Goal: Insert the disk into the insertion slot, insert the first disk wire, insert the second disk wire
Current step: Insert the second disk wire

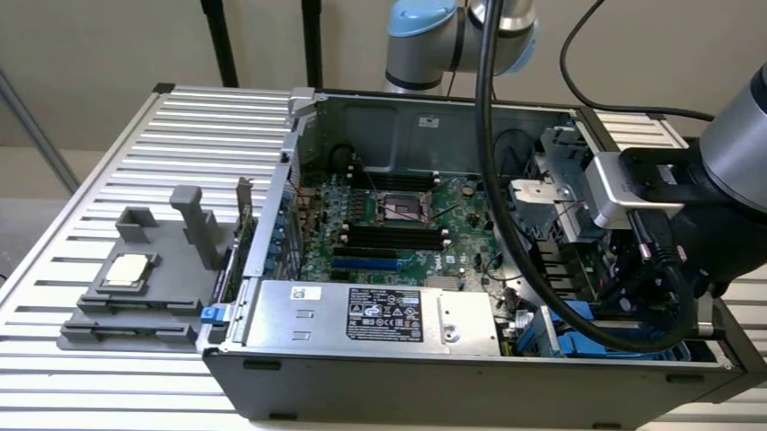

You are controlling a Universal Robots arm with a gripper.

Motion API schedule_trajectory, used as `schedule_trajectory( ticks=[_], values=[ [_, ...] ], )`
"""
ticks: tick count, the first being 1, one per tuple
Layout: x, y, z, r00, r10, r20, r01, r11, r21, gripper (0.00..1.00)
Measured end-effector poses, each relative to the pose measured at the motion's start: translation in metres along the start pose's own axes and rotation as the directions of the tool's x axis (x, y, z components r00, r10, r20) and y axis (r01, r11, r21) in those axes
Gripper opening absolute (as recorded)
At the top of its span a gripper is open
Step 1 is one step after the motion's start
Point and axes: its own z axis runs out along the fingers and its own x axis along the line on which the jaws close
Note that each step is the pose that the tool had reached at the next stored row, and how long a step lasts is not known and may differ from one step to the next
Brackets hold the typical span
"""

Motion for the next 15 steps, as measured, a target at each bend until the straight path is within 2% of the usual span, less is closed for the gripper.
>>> schedule_trajectory(
  ticks=[15],
  values=[
    [0.0003,-0.0007,0.0029,1.0,0.0,0.0001,0.0,1.0,0.0,0.17]
  ],
)
